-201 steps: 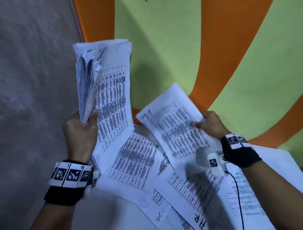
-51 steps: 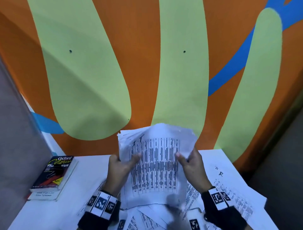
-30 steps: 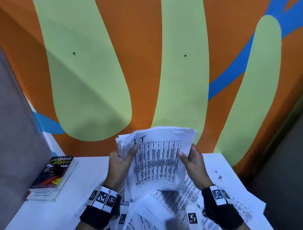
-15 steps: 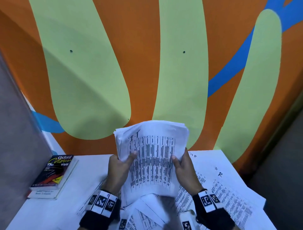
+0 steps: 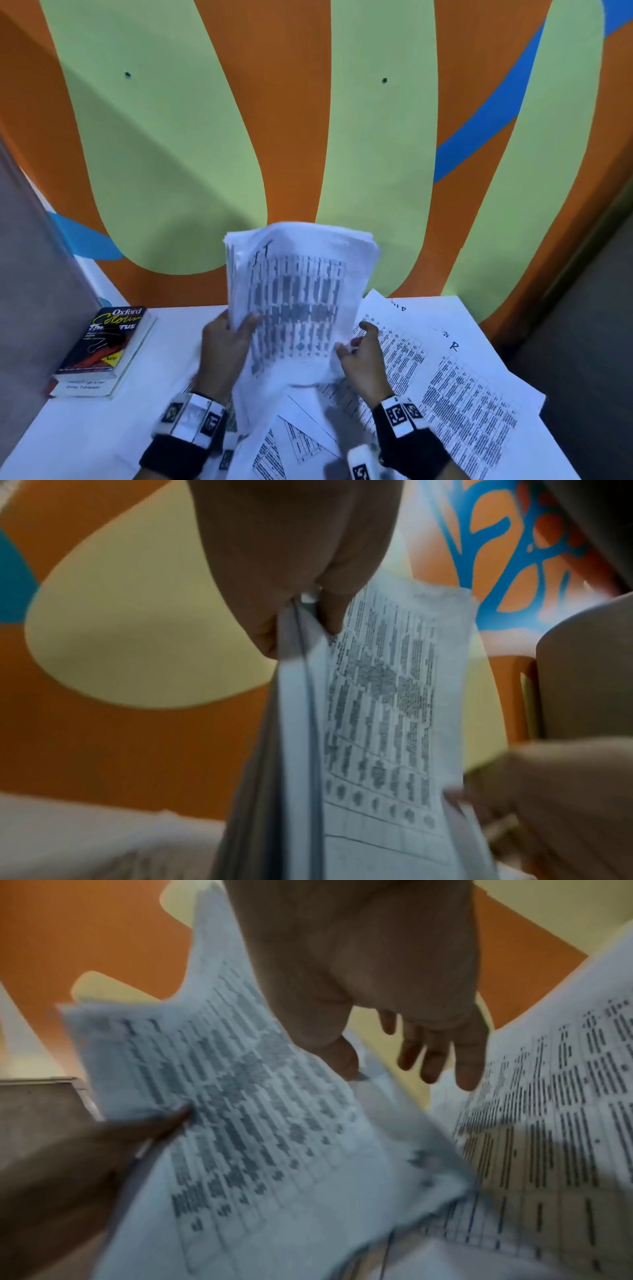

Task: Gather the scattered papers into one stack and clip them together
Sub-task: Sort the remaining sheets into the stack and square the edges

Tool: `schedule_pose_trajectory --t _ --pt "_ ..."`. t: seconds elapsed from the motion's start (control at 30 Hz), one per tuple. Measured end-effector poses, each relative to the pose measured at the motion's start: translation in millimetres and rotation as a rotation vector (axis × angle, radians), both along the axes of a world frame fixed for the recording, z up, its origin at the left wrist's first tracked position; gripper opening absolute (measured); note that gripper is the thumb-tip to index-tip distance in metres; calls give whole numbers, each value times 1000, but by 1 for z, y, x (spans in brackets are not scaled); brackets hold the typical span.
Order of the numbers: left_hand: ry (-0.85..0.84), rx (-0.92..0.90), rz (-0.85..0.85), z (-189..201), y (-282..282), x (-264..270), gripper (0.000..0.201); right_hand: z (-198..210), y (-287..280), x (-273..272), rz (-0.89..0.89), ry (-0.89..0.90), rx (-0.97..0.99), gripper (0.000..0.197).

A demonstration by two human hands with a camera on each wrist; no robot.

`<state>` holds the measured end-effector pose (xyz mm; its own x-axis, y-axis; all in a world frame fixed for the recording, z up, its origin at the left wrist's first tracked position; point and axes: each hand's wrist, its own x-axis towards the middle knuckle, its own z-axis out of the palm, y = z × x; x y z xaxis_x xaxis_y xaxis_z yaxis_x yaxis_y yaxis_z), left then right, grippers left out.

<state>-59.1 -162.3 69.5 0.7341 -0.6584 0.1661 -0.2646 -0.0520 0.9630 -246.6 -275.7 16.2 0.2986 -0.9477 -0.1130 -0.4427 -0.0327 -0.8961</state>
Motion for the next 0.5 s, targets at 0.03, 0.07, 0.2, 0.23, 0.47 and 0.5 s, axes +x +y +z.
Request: schedule_pose_trajectory --t 0.03,0.07,0.2,0.23,0.47,0.5 --pt "-67 -21 51 11 3 8 25 -7 1 8 -6 20 25 66" --pt "-155 -38 99 21 7 18 31 -12 3 17 9 46 56 72" --pt "-371 -84 235 56 33 55 33 -27 24 68 167 454 22 85" --pt "-418 -91 276 61 38 61 30 -26 29 78 177 540 8 89" --pt "-326 -77 409 54 73 78 26 -40 40 123 230 613 49 110" --pt "-323 -69 405 50 75 81 27 -38 38 126 212 580 66 105"
